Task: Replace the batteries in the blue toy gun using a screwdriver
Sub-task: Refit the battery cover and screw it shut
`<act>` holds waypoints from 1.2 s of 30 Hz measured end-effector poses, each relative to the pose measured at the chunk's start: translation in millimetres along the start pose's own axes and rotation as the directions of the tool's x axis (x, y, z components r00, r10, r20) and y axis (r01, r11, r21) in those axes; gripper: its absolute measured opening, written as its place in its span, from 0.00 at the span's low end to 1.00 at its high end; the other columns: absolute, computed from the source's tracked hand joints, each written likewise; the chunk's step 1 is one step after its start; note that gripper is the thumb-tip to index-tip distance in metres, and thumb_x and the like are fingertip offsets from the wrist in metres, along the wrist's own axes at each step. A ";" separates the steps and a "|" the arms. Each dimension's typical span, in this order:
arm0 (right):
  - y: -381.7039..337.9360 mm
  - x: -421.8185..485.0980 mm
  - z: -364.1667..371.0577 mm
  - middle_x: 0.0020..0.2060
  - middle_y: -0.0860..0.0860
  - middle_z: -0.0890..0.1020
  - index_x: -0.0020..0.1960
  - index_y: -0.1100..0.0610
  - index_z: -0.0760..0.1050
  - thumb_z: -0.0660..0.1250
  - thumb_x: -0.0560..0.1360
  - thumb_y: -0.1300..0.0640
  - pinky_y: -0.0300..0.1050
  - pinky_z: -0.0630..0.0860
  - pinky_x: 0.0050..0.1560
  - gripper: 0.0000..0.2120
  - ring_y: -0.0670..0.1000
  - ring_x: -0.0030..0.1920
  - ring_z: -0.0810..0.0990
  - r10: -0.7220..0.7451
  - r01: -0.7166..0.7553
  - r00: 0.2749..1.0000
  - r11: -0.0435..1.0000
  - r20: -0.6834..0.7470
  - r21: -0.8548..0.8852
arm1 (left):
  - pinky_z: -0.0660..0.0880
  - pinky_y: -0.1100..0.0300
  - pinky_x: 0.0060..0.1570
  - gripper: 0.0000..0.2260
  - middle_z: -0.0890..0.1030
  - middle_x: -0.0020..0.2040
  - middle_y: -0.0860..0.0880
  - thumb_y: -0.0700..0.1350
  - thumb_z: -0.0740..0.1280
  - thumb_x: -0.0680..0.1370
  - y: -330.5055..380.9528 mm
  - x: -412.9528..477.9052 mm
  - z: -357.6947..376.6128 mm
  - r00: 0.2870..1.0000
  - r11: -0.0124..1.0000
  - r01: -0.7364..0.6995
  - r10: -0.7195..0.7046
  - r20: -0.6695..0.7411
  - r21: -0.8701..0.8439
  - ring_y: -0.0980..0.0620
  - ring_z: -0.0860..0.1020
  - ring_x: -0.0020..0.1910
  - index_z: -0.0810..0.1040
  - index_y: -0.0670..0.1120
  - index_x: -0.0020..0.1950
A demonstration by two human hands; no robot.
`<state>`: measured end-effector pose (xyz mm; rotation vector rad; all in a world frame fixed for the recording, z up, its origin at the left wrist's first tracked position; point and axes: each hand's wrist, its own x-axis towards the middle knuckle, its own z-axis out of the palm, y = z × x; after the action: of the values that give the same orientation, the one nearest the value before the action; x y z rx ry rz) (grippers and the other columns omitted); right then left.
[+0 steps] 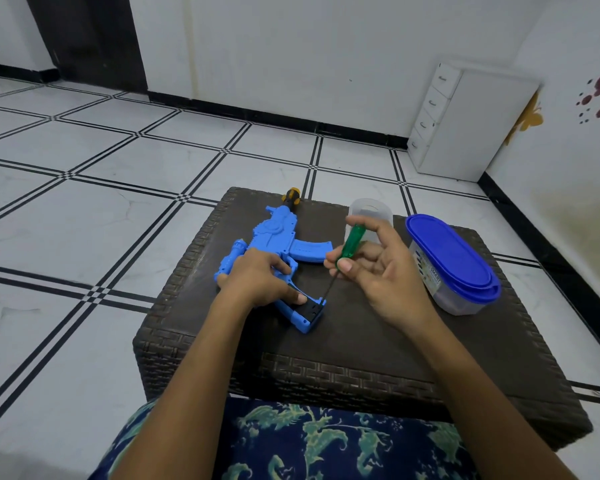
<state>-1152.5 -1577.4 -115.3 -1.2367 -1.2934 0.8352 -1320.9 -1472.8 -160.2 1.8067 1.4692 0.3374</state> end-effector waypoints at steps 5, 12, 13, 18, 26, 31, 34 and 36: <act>3.8 -2.0 2.3 0.45 0.58 0.85 0.67 0.46 0.71 0.66 0.75 0.73 0.51 0.82 0.54 0.28 0.53 0.49 0.85 -0.040 0.046 0.998 0.991 0.048 -0.124 | 0.71 0.43 0.61 0.22 0.73 0.48 0.54 0.58 0.82 0.53 -0.3 0.0 0.1 1.000 1.000 0.015 -0.015 -0.003 0.006 0.47 0.76 0.55 0.76 0.61 0.41; 5.8 -2.0 5.5 0.46 0.58 0.84 0.65 0.46 0.71 0.68 0.74 0.72 0.47 0.81 0.55 0.27 0.51 0.51 0.85 -0.094 0.099 0.995 0.988 0.042 -0.119 | 0.71 0.43 0.61 0.23 0.74 0.53 0.52 0.57 0.83 0.55 -0.6 -0.3 -0.5 1.000 1.000 0.008 -0.008 -0.005 0.013 0.47 0.75 0.56 0.77 0.60 0.45; 6.1 -2.0 5.7 0.46 0.59 0.84 0.64 0.47 0.71 0.68 0.74 0.72 0.46 0.81 0.55 0.27 0.51 0.51 0.85 -0.101 0.105 0.994 0.988 0.041 -0.113 | 0.71 0.43 0.62 0.23 0.74 0.53 0.52 0.57 0.83 0.55 -0.4 -0.4 -0.6 1.000 1.000 0.007 -0.007 -0.006 0.013 0.47 0.75 0.56 0.77 0.60 0.45; 9.7 -0.4 5.1 0.46 0.60 0.84 0.64 0.47 0.71 0.67 0.75 0.73 0.43 0.82 0.51 0.27 0.51 0.50 0.85 -0.101 0.104 0.994 0.992 0.044 -0.070 | 0.71 0.43 0.62 0.23 0.73 0.53 0.52 0.57 0.83 0.55 0.3 -0.6 -1.1 1.000 1.000 0.011 -0.011 0.001 0.020 0.47 0.75 0.57 0.76 0.61 0.43; 17.8 0.8 7.4 0.51 0.55 0.80 0.63 0.45 0.72 0.68 0.75 0.72 0.52 0.83 0.51 0.27 0.53 0.53 0.83 -0.165 0.170 0.985 0.978 0.052 -0.122 | 0.70 0.44 0.63 0.23 0.74 0.52 0.53 0.56 0.83 0.56 -0.7 0.7 -0.6 1.000 1.000 0.008 -0.008 -0.009 0.014 0.47 0.74 0.58 0.77 0.60 0.45; 14.6 -0.7 9.4 0.51 0.50 0.78 0.61 0.53 0.75 0.70 0.74 0.69 0.56 0.83 0.41 0.19 0.52 0.53 0.79 -0.256 0.266 0.964 0.936 0.070 -0.233 | 0.70 0.43 0.63 0.23 0.74 0.54 0.52 0.57 0.82 0.55 -0.8 0.6 -0.4 1.000 1.000 0.010 -0.010 -0.006 0.016 0.47 0.74 0.59 0.77 0.60 0.45; 11.1 -0.2 6.4 0.61 0.48 0.78 0.62 0.56 0.77 0.67 0.77 0.63 0.55 0.83 0.47 0.14 0.49 0.62 0.77 -0.303 0.316 0.949 0.900 0.091 -0.301 | 0.70 0.43 0.62 0.24 0.74 0.53 0.52 0.57 0.82 0.55 -0.7 0.0 -0.3 1.000 1.000 0.006 -0.006 -0.012 0.009 0.47 0.75 0.57 0.77 0.60 0.45; 12.2 1.5 1.4 0.69 0.47 0.74 0.69 0.55 0.73 0.61 0.79 0.61 0.54 0.77 0.62 0.18 0.43 0.70 0.70 -0.271 0.292 0.956 0.901 0.111 -0.320 | 0.70 0.43 0.63 0.23 0.74 0.53 0.52 0.57 0.82 0.55 -0.6 0.0 -0.2 1.000 1.000 0.006 -0.006 -0.012 0.008 0.47 0.75 0.57 0.77 0.60 0.45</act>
<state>-1151.4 -1573.2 -126.8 -1.2484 -1.6707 0.4597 -1321.5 -1472.8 -160.5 1.8093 1.4857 0.3410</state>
